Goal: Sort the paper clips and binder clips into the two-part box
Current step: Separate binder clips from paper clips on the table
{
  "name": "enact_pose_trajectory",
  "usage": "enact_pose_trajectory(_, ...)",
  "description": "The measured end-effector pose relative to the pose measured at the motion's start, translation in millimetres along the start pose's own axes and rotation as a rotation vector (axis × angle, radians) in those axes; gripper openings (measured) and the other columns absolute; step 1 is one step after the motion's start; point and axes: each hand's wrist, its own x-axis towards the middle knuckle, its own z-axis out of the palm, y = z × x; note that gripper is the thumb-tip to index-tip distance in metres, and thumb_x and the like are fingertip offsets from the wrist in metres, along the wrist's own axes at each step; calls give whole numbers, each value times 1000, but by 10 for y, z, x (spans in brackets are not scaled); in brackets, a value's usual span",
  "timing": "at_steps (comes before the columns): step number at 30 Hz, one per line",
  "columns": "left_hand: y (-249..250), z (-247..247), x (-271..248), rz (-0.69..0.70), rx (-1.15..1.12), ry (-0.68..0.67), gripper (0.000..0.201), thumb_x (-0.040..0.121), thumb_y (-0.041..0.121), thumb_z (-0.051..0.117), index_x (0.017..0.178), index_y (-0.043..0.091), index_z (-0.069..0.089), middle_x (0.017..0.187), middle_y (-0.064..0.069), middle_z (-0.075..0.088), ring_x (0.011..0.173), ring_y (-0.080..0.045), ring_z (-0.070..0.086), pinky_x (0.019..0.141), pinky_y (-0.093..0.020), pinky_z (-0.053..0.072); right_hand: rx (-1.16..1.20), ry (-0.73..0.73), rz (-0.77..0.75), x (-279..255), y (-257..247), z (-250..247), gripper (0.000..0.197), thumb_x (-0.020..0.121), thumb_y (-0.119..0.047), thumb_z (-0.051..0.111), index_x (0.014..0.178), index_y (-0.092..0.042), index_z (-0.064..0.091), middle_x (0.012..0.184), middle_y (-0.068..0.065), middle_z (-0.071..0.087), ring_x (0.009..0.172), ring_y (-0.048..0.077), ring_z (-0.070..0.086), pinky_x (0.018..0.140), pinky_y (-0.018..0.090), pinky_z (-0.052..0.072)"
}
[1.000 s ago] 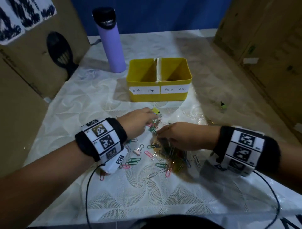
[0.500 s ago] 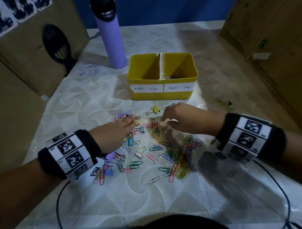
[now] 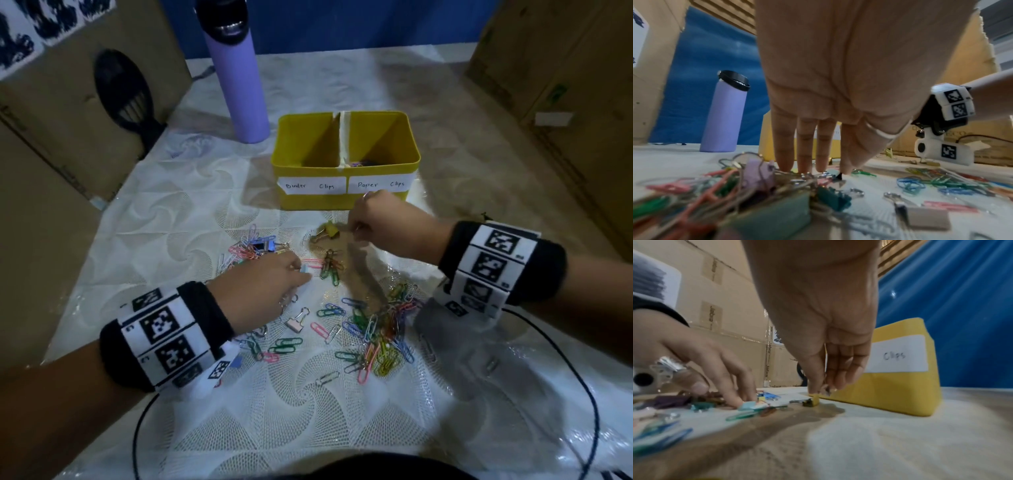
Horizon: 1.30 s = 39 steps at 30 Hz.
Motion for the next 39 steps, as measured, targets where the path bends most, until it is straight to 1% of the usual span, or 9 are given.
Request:
enact_pose_trajectory(4,6,-15,-38,-27,104,-8,52,90,5,41,139,21,38,138,1,40,125,-18,44,95,-32,46,9,52,-136,31,-38,15,24,82,-11,47,95,-5,67,102,16,65,95,32,61,80,42,53)
enact_pose_trajectory(6,10,-22,-48,-56,177,-6,46,90,7,40,134,19,44,133,1,44,122,-18,46,94,-31,46,32,-4,-264,152,-165,105,31,85,-10,43,108,-8,64,112,14,67,107,30,60,97,42,47)
enact_pose_trajectory(10,-32,-27,-95,-158,304,-47,33,87,13,43,118,13,54,135,-1,41,118,-18,47,89,-32,46,-246,-253,-281,298,-304,217,41,97,-19,33,136,-14,39,145,9,43,142,30,22,116,46,24)
enact_pose_trajectory(15,-135,-57,-157,-224,232,-22,41,90,16,43,131,11,45,147,-4,35,132,-22,36,105,-34,38,-320,-381,-351,-35,-270,138,48,97,-25,31,145,-21,23,157,0,16,146,28,-3,118,47,8)
enact_pose_trajectory(20,46,-80,-77,-107,36,41,52,90,6,42,141,14,34,153,-6,24,140,-21,27,112,-29,27,80,-407,-357,-617,-122,122,47,95,-20,43,141,-15,34,154,4,26,145,18,15,120,30,14)
enact_pose_trajectory(24,229,-132,148,-36,-84,-53,59,89,-1,38,145,15,24,156,-3,15,143,-20,23,114,-30,26,276,-316,-337,-765,-46,-11,48,82,2,49,128,-12,52,133,9,55,120,23,52,101,27,38)
enact_pose_trajectory(28,427,-222,387,-11,-57,-172,59,95,2,33,148,11,11,158,-3,7,145,-18,14,116,-28,19,221,-123,-122,-844,96,24,46,82,4,50,126,-9,53,131,13,55,118,28,53,97,20,34)
enact_pose_trajectory(34,624,-139,266,30,-55,-213,51,95,9,39,144,13,24,142,-7,35,126,-21,42,105,-32,39,242,-268,7,-1134,169,180,41,88,-4,51,128,-11,50,124,11,49,108,24,55,83,5,28)
enact_pose_trajectory(39,889,-127,88,19,-128,-209,61,91,48,44,141,16,27,133,-4,39,124,-21,41,101,-37,40,155,-229,-24,-1458,239,172,37,74,-27,51,109,-17,58,102,2,51,87,18,58,76,13,43)
